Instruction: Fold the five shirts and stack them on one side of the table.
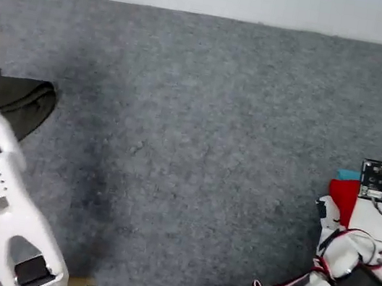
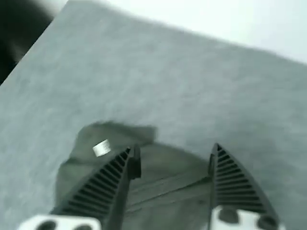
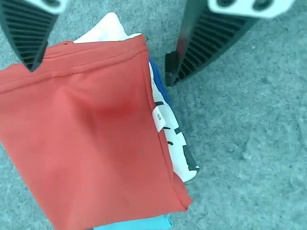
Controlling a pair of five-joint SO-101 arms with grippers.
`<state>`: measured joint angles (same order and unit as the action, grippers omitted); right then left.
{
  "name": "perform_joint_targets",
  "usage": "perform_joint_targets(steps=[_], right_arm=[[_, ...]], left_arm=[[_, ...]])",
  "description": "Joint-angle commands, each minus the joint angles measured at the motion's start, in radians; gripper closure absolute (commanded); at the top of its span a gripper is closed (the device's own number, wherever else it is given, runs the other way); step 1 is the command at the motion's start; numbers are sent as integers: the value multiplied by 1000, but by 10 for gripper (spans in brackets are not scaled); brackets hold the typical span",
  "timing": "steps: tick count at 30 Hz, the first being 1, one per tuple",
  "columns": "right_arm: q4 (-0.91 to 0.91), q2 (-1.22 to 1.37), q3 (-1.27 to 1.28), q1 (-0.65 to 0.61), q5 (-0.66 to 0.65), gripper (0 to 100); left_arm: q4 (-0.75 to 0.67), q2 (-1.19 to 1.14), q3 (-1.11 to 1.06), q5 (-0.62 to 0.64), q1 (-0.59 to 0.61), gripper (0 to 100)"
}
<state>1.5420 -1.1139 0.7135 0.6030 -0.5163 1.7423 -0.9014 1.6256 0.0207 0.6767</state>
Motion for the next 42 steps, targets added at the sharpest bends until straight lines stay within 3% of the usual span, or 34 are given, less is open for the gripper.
perform_joint_targets(steps=[1, 10, 24, 26, 31, 38, 42], right_arm=[[1, -7, -3, -10, -9, 615], [1, 1, -3, -10, -9, 615], [1, 1, -3, -10, -9, 615], [1, 1, -3, -10, -9, 615], [1, -5, -3, -10, -9, 615], [1, -7, -3, -10, -9, 615], [1, -7, -3, -10, -9, 615]], left_arm=[[14, -68, 51, -8, 103, 761], [11, -334, 51, -8, 269, 761], [-35, -549, 54, -8, 241, 765], [-44, -552, 54, -8, 207, 793], [-80, -546, 54, -3, 103, 994], [9, -514, 54, -8, -68, 988], [17, -376, 54, -6, -195, 988]])
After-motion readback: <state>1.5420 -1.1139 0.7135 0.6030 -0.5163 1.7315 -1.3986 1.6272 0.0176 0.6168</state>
